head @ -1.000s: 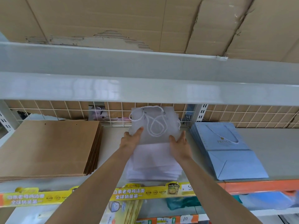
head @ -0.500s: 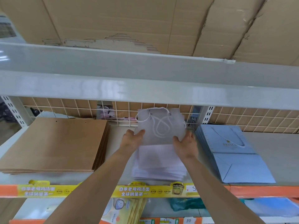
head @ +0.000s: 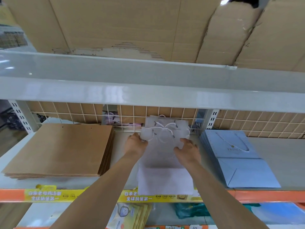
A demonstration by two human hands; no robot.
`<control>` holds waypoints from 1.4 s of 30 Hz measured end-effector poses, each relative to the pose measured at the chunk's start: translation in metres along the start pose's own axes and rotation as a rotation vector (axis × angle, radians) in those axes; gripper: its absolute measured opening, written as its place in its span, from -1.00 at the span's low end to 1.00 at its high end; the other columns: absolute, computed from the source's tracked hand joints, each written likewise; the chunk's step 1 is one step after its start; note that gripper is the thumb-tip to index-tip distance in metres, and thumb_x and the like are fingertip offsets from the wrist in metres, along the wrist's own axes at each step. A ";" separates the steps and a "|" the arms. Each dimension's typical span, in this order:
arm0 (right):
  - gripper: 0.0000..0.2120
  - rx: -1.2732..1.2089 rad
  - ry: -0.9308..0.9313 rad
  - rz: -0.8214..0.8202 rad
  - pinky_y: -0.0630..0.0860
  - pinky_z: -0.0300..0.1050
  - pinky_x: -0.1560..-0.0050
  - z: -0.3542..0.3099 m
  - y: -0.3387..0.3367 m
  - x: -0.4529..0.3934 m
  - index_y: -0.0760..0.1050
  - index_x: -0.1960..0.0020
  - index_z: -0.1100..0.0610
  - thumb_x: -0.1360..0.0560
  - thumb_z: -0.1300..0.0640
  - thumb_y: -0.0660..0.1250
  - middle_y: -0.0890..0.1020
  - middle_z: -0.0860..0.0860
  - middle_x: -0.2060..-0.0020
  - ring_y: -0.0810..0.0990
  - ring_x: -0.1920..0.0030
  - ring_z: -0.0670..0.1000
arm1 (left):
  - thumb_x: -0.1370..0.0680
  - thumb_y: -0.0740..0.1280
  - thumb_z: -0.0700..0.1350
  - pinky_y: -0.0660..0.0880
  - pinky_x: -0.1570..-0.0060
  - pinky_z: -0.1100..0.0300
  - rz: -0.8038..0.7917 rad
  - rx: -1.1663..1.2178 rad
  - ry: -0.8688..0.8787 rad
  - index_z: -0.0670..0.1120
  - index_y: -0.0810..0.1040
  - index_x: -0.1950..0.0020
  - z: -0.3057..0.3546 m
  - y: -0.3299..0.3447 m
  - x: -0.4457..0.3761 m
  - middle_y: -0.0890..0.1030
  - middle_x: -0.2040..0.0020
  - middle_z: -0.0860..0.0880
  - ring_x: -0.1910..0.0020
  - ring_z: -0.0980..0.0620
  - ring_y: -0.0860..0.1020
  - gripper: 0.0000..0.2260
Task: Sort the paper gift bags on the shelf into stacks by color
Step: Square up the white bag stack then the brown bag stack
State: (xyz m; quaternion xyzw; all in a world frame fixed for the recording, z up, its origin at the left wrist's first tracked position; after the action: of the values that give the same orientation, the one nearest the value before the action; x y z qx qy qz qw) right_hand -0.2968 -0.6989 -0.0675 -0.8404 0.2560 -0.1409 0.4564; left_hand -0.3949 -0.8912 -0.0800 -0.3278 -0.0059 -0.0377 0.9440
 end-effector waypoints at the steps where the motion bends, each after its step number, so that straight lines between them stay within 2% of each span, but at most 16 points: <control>1: -0.48 -0.020 -0.014 0.012 0.38 0.00 -0.25 0.002 -0.001 0.000 0.27 -0.46 -0.01 -0.52 0.06 0.22 0.34 -0.03 -0.44 0.30 -0.38 0.09 | -0.52 0.30 -0.14 0.46 0.17 0.10 0.021 0.045 0.006 -0.21 0.53 0.00 0.002 0.000 0.000 0.61 0.03 -0.21 0.02 -0.22 0.58 -0.85; 4: -0.43 -0.104 0.001 0.059 0.40 0.06 -0.26 0.007 -0.005 -0.001 0.19 -0.50 0.04 -0.52 0.05 0.25 0.32 0.02 -0.45 0.33 -0.38 0.14 | -0.54 0.31 -0.18 0.37 0.21 0.16 0.038 0.326 -0.014 -0.14 0.56 0.12 0.013 -0.002 -0.005 0.61 0.14 -0.17 0.13 -0.17 0.55 -0.93; 9: -0.40 -0.188 0.116 0.158 0.41 0.06 -0.11 0.019 -0.012 -0.008 0.24 -0.41 0.16 -0.47 -0.08 0.28 0.42 0.14 -0.30 0.41 -0.27 0.21 | -0.49 0.32 -0.30 0.37 0.25 0.18 0.074 0.698 -0.130 -0.06 0.47 0.32 0.033 -0.006 -0.033 0.53 0.32 -0.10 0.21 -0.12 0.43 -0.78; 11: -0.41 -0.213 0.105 0.130 0.40 0.03 -0.04 0.022 -0.011 -0.010 0.26 -0.39 0.12 -0.45 -0.10 0.29 0.44 0.12 -0.24 0.45 -0.18 0.20 | -0.50 0.33 -0.19 0.48 0.17 0.08 0.088 0.552 -0.130 -0.12 0.56 0.14 0.038 -0.006 -0.047 0.63 0.17 -0.22 0.15 -0.30 0.55 -0.96; 13: -0.42 -0.236 0.101 0.053 0.39 -0.04 0.03 0.025 -0.005 -0.012 0.24 -0.40 0.10 -0.45 -0.07 0.29 0.46 0.10 -0.20 0.48 -0.09 0.16 | -0.46 0.36 -0.10 0.49 0.16 0.12 0.040 0.310 -0.162 -0.15 0.53 -0.04 0.037 0.000 -0.050 0.65 0.01 -0.18 0.04 -0.20 0.61 -0.80; 16: -0.55 -0.207 0.139 -0.062 0.39 -0.06 0.05 0.028 0.005 -0.014 0.28 -0.36 0.14 -0.50 0.05 0.21 0.52 0.14 -0.15 0.50 -0.04 0.17 | -0.33 0.47 0.04 0.51 0.18 0.13 -0.153 0.330 -0.237 -0.14 0.52 -0.19 0.025 0.015 -0.038 0.64 -0.06 -0.11 0.04 -0.08 0.61 -0.51; 19: -0.64 -0.027 0.187 -0.134 0.41 -0.07 0.03 0.029 0.007 -0.016 0.42 -0.25 0.23 -0.55 0.07 0.09 0.56 0.19 -0.13 0.50 -0.01 0.17 | -0.38 0.38 0.32 0.41 0.15 0.15 -0.366 0.283 -0.360 0.02 0.50 -0.21 0.009 0.028 -0.019 0.60 -0.09 -0.01 -0.01 -0.04 0.55 -0.47; 21: -0.59 0.094 0.181 -0.172 0.35 -0.10 0.04 0.028 0.006 -0.015 0.45 -0.25 0.22 -0.58 0.05 0.00 0.55 0.18 -0.15 0.48 0.00 0.15 | -0.34 0.33 0.41 0.40 0.07 0.09 -0.419 0.249 -0.409 0.08 0.48 -0.16 0.005 0.032 -0.012 0.58 -0.04 0.02 -0.01 -0.05 0.52 -0.45; 23: -0.55 0.143 0.183 -0.235 0.35 -0.08 0.02 0.028 0.006 -0.013 0.43 -0.28 0.20 -0.58 0.02 -0.05 0.55 0.19 -0.17 0.50 -0.02 0.15 | -0.32 0.36 0.41 0.39 0.16 0.14 -0.404 0.264 -0.400 0.07 0.49 -0.10 0.007 0.034 -0.011 0.57 0.09 0.05 0.12 0.01 0.51 -0.47; 25: -0.49 0.068 0.241 -0.316 0.43 -0.06 -0.03 0.032 0.006 -0.010 0.43 -0.28 0.20 -0.53 -0.08 -0.03 0.54 0.17 -0.15 0.55 -0.03 0.16 | -0.33 0.44 0.33 0.48 0.19 0.12 -0.385 0.332 -0.383 0.02 0.55 -0.09 0.007 0.037 -0.014 0.61 0.11 0.02 0.15 0.01 0.55 -0.50; 27: -0.44 -0.097 0.303 -0.381 0.51 -0.05 -0.06 0.036 0.006 -0.008 0.44 -0.27 0.16 -0.48 -0.18 0.02 0.53 0.12 -0.12 0.57 0.02 0.13 | -0.31 0.50 0.26 0.56 0.05 0.10 -0.364 0.395 -0.381 -0.03 0.60 -0.10 0.005 0.037 -0.016 0.66 0.05 -0.03 0.10 -0.03 0.61 -0.50; 30: -0.41 -0.281 0.336 -0.438 0.47 -0.09 -0.01 0.043 0.011 -0.007 0.42 -0.27 0.10 -0.47 -0.32 0.10 0.49 0.03 -0.15 0.50 -0.02 0.04 | -0.27 0.50 0.29 0.39 0.42 0.25 -0.350 0.339 -0.437 0.01 0.55 0.12 0.003 0.033 -0.009 0.61 0.29 0.03 0.35 0.04 0.56 -0.58; 35: -0.59 -0.385 0.291 -0.437 0.42 -0.16 0.17 0.044 0.022 -0.013 0.50 -0.14 0.11 -0.46 -0.13 0.18 0.61 0.05 0.01 0.57 0.07 0.02 | -0.18 0.51 0.35 0.40 0.32 0.19 -0.449 0.342 -0.485 0.03 0.56 0.17 -0.003 0.030 0.007 0.59 0.55 0.07 0.33 -0.01 0.58 -0.53; 38: -0.54 -0.347 0.241 -0.385 0.47 -0.01 -0.09 0.038 0.019 -0.024 0.51 -0.15 0.15 -0.41 -0.12 0.15 0.60 0.12 -0.07 0.56 -0.08 0.14 | -0.27 0.53 0.22 0.53 0.40 0.24 -0.456 0.560 -0.496 0.00 0.63 0.03 -0.012 0.044 0.022 0.70 0.34 0.00 0.37 -0.02 0.66 -0.59; 40: -0.58 -0.317 0.203 -0.392 0.45 0.01 -0.12 0.033 0.017 -0.034 0.52 -0.08 0.15 -0.42 -0.10 0.14 0.59 0.13 -0.04 0.55 -0.07 0.14 | -0.32 0.54 0.12 0.62 0.11 0.09 -0.336 0.737 -0.549 -0.12 0.60 -0.16 -0.021 0.060 0.030 0.69 0.06 -0.12 0.12 -0.13 0.67 -0.48; 42: -0.66 -0.228 0.141 -0.391 0.41 -0.05 0.02 0.027 0.016 -0.045 0.51 0.00 0.13 -0.45 -0.09 0.14 0.57 0.12 -0.01 0.55 -0.02 0.12 | -0.32 0.54 0.15 0.54 -0.13 -0.05 -0.132 0.744 -0.656 -0.20 0.55 -0.20 -0.029 0.069 0.042 0.63 -0.02 -0.15 0.00 -0.19 0.59 -0.39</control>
State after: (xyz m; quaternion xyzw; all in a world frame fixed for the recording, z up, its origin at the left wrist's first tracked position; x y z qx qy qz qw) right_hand -0.3263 -0.6623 -0.0955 -0.9083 0.1337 -0.2551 0.3034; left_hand -0.3482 -0.8580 -0.1446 0.0377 -0.3361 0.0125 0.9410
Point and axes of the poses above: each hand's wrist, its own x-axis away from the middle knuckle, its own y-axis out of the palm, z = x × y, the point moved 4 cm from there along -x, towards the middle knuckle
